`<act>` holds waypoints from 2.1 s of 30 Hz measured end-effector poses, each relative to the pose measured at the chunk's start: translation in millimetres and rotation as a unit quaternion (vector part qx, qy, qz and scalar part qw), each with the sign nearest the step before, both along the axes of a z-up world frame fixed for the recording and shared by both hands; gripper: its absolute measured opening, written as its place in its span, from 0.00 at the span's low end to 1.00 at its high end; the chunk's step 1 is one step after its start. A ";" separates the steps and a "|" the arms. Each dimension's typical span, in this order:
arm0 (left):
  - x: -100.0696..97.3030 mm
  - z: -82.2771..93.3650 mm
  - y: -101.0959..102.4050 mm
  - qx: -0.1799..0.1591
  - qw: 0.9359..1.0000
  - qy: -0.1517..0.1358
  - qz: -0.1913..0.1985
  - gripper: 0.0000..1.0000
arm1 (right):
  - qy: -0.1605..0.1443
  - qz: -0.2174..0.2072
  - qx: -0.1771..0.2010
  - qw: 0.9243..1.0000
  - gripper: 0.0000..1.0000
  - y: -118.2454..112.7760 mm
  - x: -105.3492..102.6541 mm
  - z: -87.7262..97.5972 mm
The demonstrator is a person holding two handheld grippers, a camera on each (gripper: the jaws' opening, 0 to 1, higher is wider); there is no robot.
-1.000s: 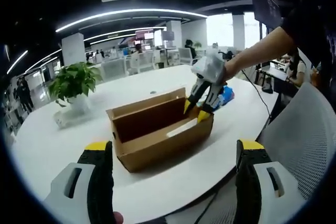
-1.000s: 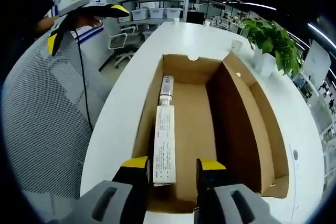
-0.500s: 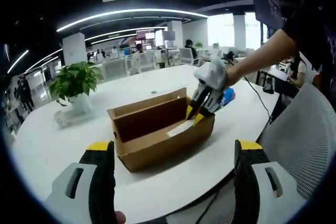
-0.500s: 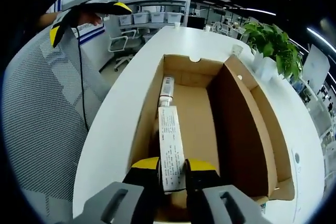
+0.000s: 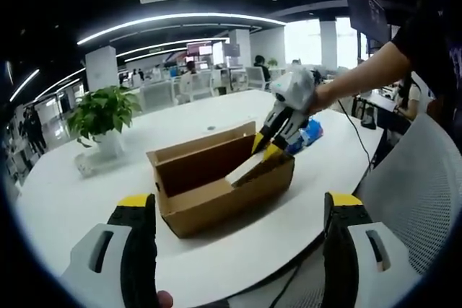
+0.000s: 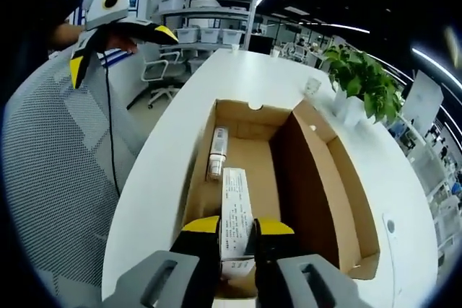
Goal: Operate the shoe box by opening the lid, removing the specified soft item, and placing it in the target area until the item is outside and the box remains undamaged.
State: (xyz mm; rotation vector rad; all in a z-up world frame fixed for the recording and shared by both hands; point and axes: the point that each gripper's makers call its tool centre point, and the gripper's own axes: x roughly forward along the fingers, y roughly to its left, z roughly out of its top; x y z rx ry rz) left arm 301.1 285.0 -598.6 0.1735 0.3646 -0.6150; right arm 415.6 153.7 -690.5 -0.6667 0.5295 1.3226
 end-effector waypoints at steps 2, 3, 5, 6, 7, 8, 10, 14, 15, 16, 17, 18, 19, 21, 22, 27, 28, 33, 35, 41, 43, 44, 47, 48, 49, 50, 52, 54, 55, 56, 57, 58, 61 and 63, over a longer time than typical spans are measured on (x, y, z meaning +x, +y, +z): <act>-0.1 0.1 -0.4 -0.001 1.000 0.000 -0.001 0.97 | -0.005 0.002 0.003 1.000 0.13 -0.3 0.1 7.4; -0.3 0.2 -0.6 -0.001 1.000 0.000 -0.001 0.97 | -0.006 0.003 0.005 1.000 0.13 -0.7 -0.1 10.1; -0.5 0.4 -1.5 -0.002 1.000 -0.001 -0.003 0.98 | -0.014 0.002 0.011 1.000 0.12 -1.7 -0.4 19.5; -0.9 0.3 -2.2 -0.002 1.000 0.000 -0.005 0.98 | -0.016 -0.001 0.017 1.000 0.12 -2.6 0.1 25.1; -1.2 0.5 -2.9 0.000 1.000 -0.001 -0.006 0.99 | -0.017 -0.002 0.020 1.000 0.12 -3.4 0.1 29.2; -1.5 0.6 -3.4 0.000 1.000 -0.002 -0.007 0.99 | -0.019 -0.004 0.024 1.000 0.12 -4.5 0.4 34.5; -2.6 0.8 -5.3 -0.001 1.000 0.000 -0.010 0.99 | -0.023 -0.004 0.028 0.999 0.12 -6.3 0.5 41.1; -4.2 2.0 -9.1 -0.006 1.000 0.002 -0.016 0.99 | -0.027 -0.013 0.047 0.998 0.12 -10.3 2.3 61.7; -4.5 2.2 -9.8 -0.007 1.000 0.003 -0.017 0.99 | -0.028 -0.013 0.051 0.998 0.12 -10.8 1.8 66.3; -4.6 2.4 -10.3 -0.008 1.000 0.003 -0.018 0.99 | -0.031 -0.010 0.051 0.998 0.12 -11.6 1.3 70.4; -4.7 2.5 -10.6 -0.009 1.000 0.004 -0.018 0.99 | -0.034 -0.008 0.050 0.998 0.12 -12.9 0.9 74.9; -4.8 2.5 -10.8 -0.010 1.000 0.005 -0.018 0.99 | -0.036 -0.006 0.050 0.998 0.12 -14.0 0.9 77.9; -5.2 2.6 -11.3 -0.010 1.000 0.006 -0.018 0.99 | -0.038 -0.004 0.051 0.998 0.12 -16.1 1.0 81.6; -6.1 2.6 -12.7 -0.009 1.000 0.006 -0.022 0.99 | -0.043 -0.002 0.050 0.998 0.12 -20.8 2.5 86.8; -6.4 2.5 -13.3 -0.008 1.000 0.006 -0.023 0.99 | -0.045 -0.002 0.047 0.998 0.12 -23.2 3.6 88.2; -7.0 2.3 -13.3 -0.009 1.000 0.008 -0.025 0.99 | -0.054 -0.002 0.039 0.998 0.12 -38.4 8.4 93.6; -7.1 2.2 -13.3 -0.009 1.000 0.008 -0.025 0.99 | -0.055 -0.003 0.038 0.998 0.12 -42.4 9.2 94.7; -7.2 2.1 -12.9 -0.011 1.000 0.009 -0.026 0.99 | -0.062 -0.006 0.026 0.998 0.12 -57.9 12.1 96.7; -7.6 1.9 -13.5 -0.010 0.999 0.009 -0.029 0.99 | -0.065 -0.006 0.023 0.998 0.12 -64.6 14.0 97.2; -8.2 0.0 -14.0 -0.007 0.999 0.013 -0.031 0.99 | -0.071 -0.017 0.017 0.997 0.12 -86.7 18.8 99.6; -8.0 -0.3 -13.8 -0.008 0.999 0.014 -0.031 0.99 | -0.073 -0.020 0.012 0.997 0.12 -95.7 20.3 99.1; -7.9 -0.5 -13.5 -0.007 0.999 0.014 -0.030 0.99 | -0.073 -0.021 0.011 0.997 0.12 -99.2 20.8 98.8; -7.6 -0.7 -13.6 -0.006 0.999 0.013 -0.031 0.99 | -0.076 -0.028 0.004 0.997 0.12 -111.7 22.6 97.8; -8.1 -0.8 -14.4 -0.004 0.999 0.011 -0.034 0.99 | -0.076 -0.028 0.003 0.997 0.12 -114.1 22.4 97.6; -8.4 -0.8 -15.1 -0.002 0.999 0.010 -0.036 0.99 | -0.076 -0.030 0.002 0.997 0.12 -117.8 22.5 97.3; -8.8 -0.8 -16.2 0.001 0.999 0.009 -0.039 0.99 | -0.075 -0.031 0.001 0.997 0.12 -120.1 22.7 96.9; -9.4 -1.1 -17.1 0.002 0.999 0.009 -0.041 0.99 | -0.077 -0.035 -0.003 0.996 0.12 -126.3 24.8 95.5; -9.9 -1.6 -17.5 0.003 0.999 0.011 -0.042 0.99 | -0.079 -0.039 -0.006 0.996 0.12 -132.5 26.1 94.7; -10.0 -1.8 -17.6 0.004 0.999 0.011 -0.042 0.99 | -0.078 -0.041 -0.006 0.996 0.12 -133.9 26.5 94.5; -10.2 -2.0 -17.7 0.005 0.999 0.012 -0.043 0.99 | -0.079 -0.045 -0.006 0.996 0.12 -139.5 27.9 93.6; -10.3 -2.0 -17.8 0.005 0.999 0.012 -0.043 0.99 | -0.078 -0.046 -0.007 0.996 0.12 -141.2 28.3 93.2; -10.3 -1.9 -17.9 0.006 0.999 0.012 -0.043 0.99 | -0.079 -0.051 -0.010 0.996 0.12 -146.4 30.0 91.8; -9.8 -1.2 -17.4 0.005 0.999 0.011 -0.040 0.99 | -0.078 -0.060 -0.016 0.995 0.12 -158.1 33.4 89.4; -9.7 -1.1 -17.2 0.005 0.999 0.011 -0.039 0.99 | -0.078 -0.066 -0.018 0.995 0.12 -165.2 35.3 87.5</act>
